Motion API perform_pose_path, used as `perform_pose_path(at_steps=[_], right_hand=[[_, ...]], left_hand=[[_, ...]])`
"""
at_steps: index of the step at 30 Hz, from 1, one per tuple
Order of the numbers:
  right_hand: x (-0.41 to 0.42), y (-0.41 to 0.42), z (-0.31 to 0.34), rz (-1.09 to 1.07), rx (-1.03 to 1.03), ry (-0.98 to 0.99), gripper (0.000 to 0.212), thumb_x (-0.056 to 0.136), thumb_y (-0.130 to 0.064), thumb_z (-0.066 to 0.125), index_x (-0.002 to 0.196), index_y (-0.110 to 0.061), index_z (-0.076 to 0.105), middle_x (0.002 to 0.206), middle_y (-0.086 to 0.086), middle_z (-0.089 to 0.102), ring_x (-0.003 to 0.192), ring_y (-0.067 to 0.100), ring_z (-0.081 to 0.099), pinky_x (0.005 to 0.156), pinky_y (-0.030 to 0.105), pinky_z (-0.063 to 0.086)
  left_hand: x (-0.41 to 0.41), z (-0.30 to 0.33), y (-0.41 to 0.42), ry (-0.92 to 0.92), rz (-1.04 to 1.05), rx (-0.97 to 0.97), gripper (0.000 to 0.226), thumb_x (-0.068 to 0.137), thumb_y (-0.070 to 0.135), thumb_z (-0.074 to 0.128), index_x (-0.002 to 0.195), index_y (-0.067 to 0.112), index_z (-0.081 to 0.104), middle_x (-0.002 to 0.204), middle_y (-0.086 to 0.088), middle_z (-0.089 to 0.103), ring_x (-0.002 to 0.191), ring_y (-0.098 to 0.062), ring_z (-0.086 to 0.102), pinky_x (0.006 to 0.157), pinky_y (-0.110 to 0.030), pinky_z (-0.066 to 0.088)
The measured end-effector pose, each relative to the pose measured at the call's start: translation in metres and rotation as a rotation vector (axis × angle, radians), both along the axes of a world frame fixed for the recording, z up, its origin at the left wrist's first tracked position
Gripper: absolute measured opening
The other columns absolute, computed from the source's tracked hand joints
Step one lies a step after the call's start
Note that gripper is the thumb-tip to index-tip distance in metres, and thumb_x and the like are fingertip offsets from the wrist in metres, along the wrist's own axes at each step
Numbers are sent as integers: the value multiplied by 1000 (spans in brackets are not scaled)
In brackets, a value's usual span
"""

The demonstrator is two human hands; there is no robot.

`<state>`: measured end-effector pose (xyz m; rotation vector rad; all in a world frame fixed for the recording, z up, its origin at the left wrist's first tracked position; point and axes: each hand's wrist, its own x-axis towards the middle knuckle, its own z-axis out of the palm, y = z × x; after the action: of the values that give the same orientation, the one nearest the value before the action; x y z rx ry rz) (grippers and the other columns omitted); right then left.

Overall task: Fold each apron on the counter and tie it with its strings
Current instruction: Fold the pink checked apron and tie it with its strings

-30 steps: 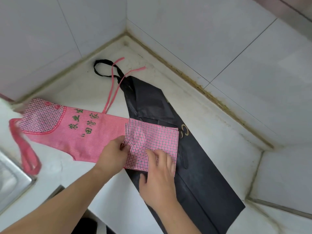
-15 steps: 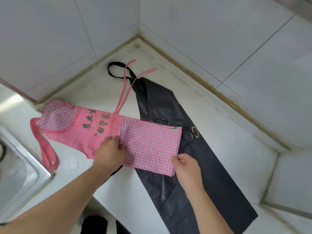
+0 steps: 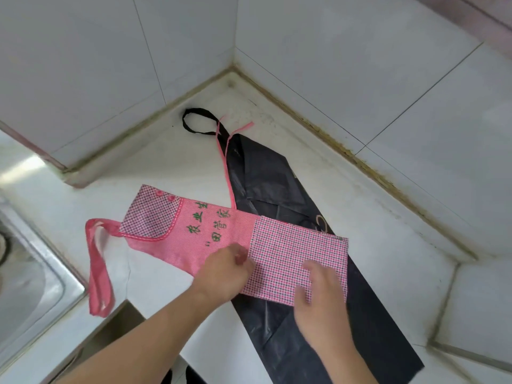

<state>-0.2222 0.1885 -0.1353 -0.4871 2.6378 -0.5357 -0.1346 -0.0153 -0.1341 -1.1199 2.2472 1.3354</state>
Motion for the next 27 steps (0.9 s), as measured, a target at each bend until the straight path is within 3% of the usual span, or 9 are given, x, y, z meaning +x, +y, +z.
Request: perform_pose_path(at_steps=[3,6,8,10,13,15,19,27], right_hand=[[16,-23,-20,172,-36,-147,39,98,-36,64,128,-49,42,123,-25,40,117,2,45,101,32,52],[18,-31,-38,123,-61,-106,38,94,-36,68,113,-51,39,117,-26,39,113,2,40,101,33,48],[18,-31,-43,114,-55,-87,36,92,-36,68,111,-47,40,116,-27,39,112,1,39,101,31,46],[18,-30,-46,138,-41,-68,33,93,-38,68,109,-45,40,114,-28,39,111,2,39,99,28,45],[17,-29,-48,148,-25,-62,29,94,-40,67,107,-43,41,112,-27,38,110,2,39,99,26,44],[17,-31,-49,150,-4,-57,28,94,-40,66,106,-41,40,111,-26,37,109,2,38,99,25,43],[17,-33,-49,145,33,-48,31,92,-40,65,107,-40,38,111,-25,36,110,4,38,101,25,43],[17,-37,-48,156,92,-54,32,92,-42,65,108,-40,37,113,-23,37,109,5,39,98,22,42]], left_hand=[[-8,-10,-25,56,121,-229,20,98,26,56,114,18,66,104,-1,68,90,-21,64,74,-31,47],[-28,-17,-58,164,258,-280,18,100,21,60,114,15,68,105,0,70,86,-18,66,72,-30,51],[-46,-19,-74,176,286,-275,22,101,27,62,117,13,67,109,1,70,79,-11,63,63,-21,48],[-62,-22,-83,164,240,-296,21,98,34,68,108,15,67,102,3,69,75,-10,63,57,-21,47],[-76,-34,-86,41,94,-363,25,92,42,74,92,18,68,90,1,68,80,-21,66,67,-36,57],[-79,-39,-87,4,70,-382,15,95,33,70,92,18,70,91,-1,70,82,-24,67,70,-38,59],[-80,-35,-90,131,264,-180,10,96,22,67,86,19,69,85,2,72,76,-17,68,61,-26,50],[-88,-14,-101,286,528,162,11,88,14,80,93,15,70,88,-6,76,81,-23,75,67,-29,57]])
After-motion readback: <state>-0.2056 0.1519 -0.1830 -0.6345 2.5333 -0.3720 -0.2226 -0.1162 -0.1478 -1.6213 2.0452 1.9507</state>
